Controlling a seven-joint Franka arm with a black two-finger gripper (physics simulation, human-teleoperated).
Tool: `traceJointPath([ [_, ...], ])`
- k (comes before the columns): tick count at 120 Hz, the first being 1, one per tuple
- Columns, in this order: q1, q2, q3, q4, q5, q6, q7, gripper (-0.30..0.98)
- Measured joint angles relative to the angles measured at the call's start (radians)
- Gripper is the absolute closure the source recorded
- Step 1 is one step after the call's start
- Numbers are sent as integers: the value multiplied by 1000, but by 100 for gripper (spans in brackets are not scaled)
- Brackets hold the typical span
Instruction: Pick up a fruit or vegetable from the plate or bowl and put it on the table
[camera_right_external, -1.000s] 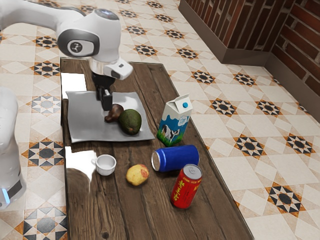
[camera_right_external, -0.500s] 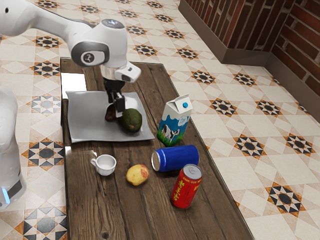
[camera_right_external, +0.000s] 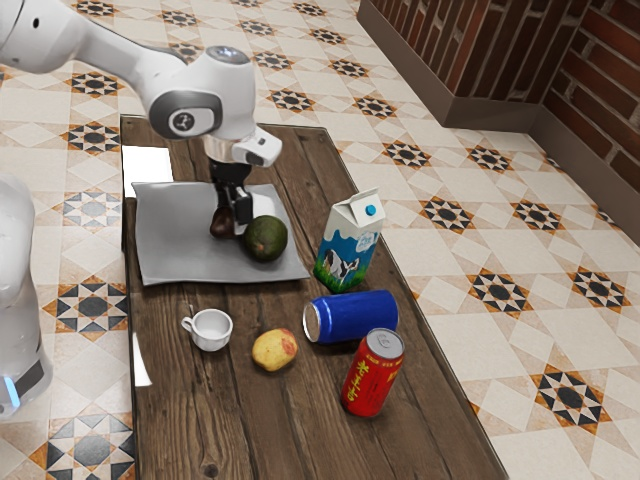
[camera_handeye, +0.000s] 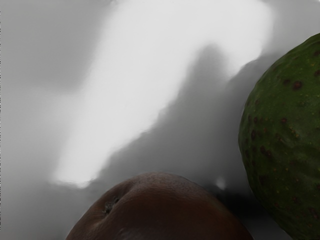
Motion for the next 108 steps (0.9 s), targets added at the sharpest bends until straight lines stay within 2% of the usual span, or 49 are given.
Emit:
traceJointPath([
  [28, 10, 35, 2, 0, 3, 62, 1, 5],
  [49, 21, 33, 3, 2, 11, 83, -4, 33],
  [64, 22, -9, 3, 27, 19, 17, -12, 35],
  [82, 98, -71, 8, 73, 22, -46, -17, 34],
  [99, 124, -111, 126, 96, 101, -76, -18, 33],
  [108, 162, -119, 155, 104, 160, -85, -17, 33],
])
